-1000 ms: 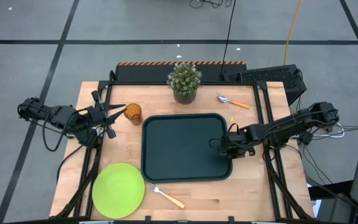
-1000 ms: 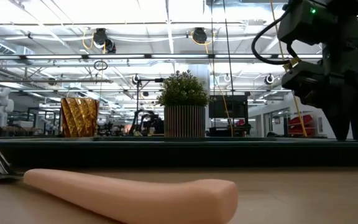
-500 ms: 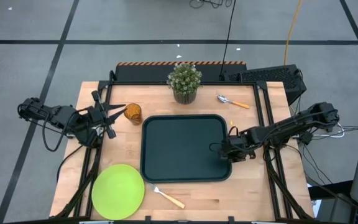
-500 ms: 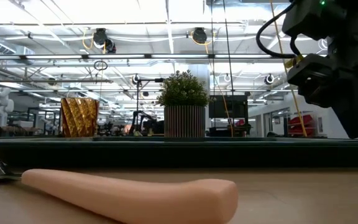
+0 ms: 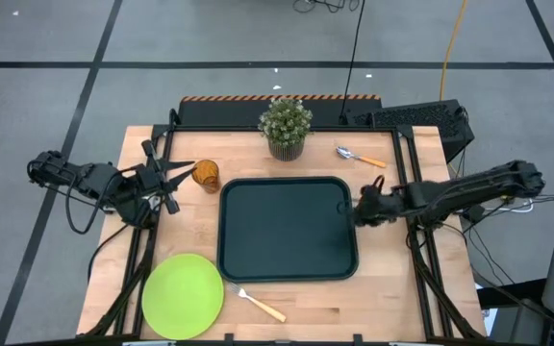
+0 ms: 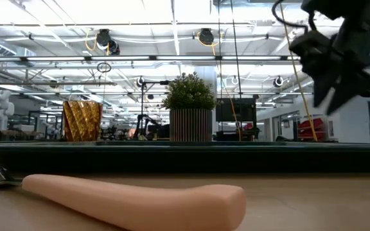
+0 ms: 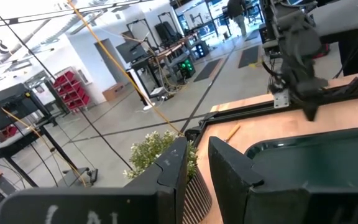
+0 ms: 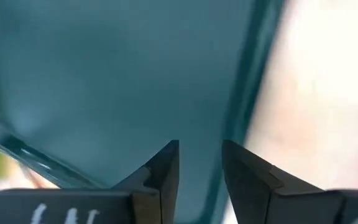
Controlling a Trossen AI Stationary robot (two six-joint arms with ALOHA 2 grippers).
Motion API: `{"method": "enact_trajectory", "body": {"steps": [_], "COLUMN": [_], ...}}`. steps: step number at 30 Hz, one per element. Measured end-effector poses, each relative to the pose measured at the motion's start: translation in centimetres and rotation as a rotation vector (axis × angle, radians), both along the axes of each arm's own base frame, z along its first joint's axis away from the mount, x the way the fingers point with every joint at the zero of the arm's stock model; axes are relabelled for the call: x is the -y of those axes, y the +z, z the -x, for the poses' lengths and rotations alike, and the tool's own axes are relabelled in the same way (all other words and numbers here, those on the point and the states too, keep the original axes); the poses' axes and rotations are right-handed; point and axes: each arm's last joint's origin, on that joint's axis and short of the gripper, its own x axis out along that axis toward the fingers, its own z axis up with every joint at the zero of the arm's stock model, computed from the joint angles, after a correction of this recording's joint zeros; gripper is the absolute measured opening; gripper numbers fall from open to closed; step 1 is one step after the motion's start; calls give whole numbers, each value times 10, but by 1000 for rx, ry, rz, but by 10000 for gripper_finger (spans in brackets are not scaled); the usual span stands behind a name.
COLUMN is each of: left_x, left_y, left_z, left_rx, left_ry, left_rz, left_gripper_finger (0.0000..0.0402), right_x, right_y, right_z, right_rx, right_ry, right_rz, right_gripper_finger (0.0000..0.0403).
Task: Pick and place plate/cup/fork/spoon on tray
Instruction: Adjust the serving tray on the table, then put the spoon on the right side on the serving tray
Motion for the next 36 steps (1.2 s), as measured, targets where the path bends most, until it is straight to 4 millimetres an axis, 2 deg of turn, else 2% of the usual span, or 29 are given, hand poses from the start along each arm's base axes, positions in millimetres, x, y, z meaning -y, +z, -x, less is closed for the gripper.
{"method": "enact_trajectory", "body": {"steps": [3,6,10,13,15,18,21,24,27,33,36], "left_x": [0,0,0,0,0,0,0,0,0,0,0], "left_y": [0,1,1,1,1,1,1,1,1,1,1], "left_z": [0,0,0,0,0,0,0,0,0,0,0], "left_rx": [2,7,6,6,6,7,8,8,8,8,7], "left_ry": [0,0,0,0,0,0,0,0,0,1,3], "left_rz": [1,2,-2,-2,-2,1,7,7,7,8,6], "left_gripper_finger": [72,72,72,72,72,72,72,72,72,72,72], "right_x": [13,25,38,41,45,56,75,95,117,166,189], "right_y": [12,30,67,95,106,109,98,94,99,104,102], "right_z": [5,-1,-19,-26,-28,-28,-30,-33,-34,-41,-47], "right_rx": [95,235,522,649,634,425,182,107,76,-359,-425], "right_ry": [29,134,285,340,349,316,377,366,377,549,612], "right_rz": [212,475,904,1271,1494,1688,1671,1545,1401,1001,853], "right_gripper_finger": [109,109,109,109,109,109,109,109,109,109,109]}}
